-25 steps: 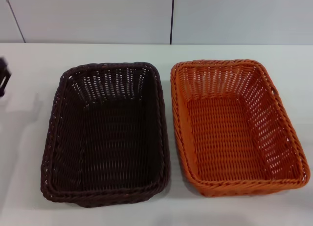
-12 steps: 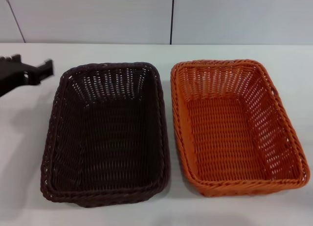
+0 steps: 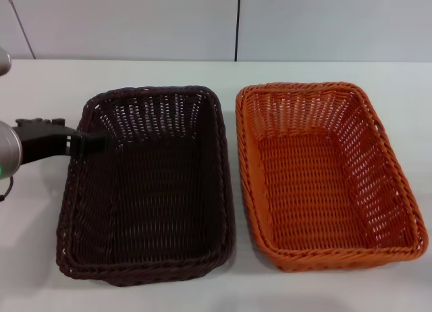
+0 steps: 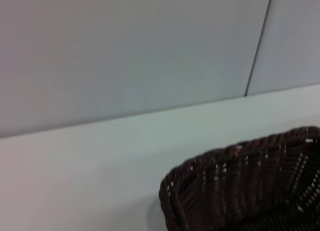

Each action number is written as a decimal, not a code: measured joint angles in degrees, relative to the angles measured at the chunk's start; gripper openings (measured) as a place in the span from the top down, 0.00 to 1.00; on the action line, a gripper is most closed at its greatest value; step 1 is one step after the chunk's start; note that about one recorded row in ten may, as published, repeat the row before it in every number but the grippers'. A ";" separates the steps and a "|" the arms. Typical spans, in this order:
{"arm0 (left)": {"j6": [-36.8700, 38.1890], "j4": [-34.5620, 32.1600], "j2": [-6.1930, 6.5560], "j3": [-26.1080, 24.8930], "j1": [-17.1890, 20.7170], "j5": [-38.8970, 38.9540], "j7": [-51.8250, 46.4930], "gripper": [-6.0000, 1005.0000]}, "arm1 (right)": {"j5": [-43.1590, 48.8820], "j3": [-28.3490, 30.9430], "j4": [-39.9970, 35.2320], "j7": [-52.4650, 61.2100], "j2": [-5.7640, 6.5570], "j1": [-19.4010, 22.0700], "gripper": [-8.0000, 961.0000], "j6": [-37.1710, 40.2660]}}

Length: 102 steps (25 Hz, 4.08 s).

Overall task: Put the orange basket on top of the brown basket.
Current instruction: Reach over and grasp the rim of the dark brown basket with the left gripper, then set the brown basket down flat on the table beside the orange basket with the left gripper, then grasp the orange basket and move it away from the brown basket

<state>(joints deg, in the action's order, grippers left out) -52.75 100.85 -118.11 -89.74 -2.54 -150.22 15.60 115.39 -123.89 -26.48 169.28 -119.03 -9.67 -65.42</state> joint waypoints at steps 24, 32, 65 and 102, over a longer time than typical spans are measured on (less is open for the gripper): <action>-3.63 -12.50 -0.15 0.83 -7.27 -2.94 -2.92 0.19 | 0.46 -0.37 0.65 -0.01 0.12 0.06 0.20 -0.11; -5.33 -9.93 0.11 0.58 -7.56 -2.69 -2.95 0.36 | 0.52 -0.38 0.62 -0.06 0.12 0.02 0.20 -0.97; -39.73 -11.05 0.91 -31.72 -25.22 11.65 63.28 0.76 | 0.53 -0.42 -1.35 -0.09 -0.12 1.11 0.20 -3.59; 30.60 -14.81 -0.25 3.50 -14.14 13.26 48.65 0.29 | 0.03 1.25 -2.55 0.02 0.13 0.96 0.20 -3.96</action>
<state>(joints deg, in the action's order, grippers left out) -22.15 86.05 -118.35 -86.24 -16.68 -136.96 64.25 115.43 -122.64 -29.03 169.29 -118.90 -8.71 -69.38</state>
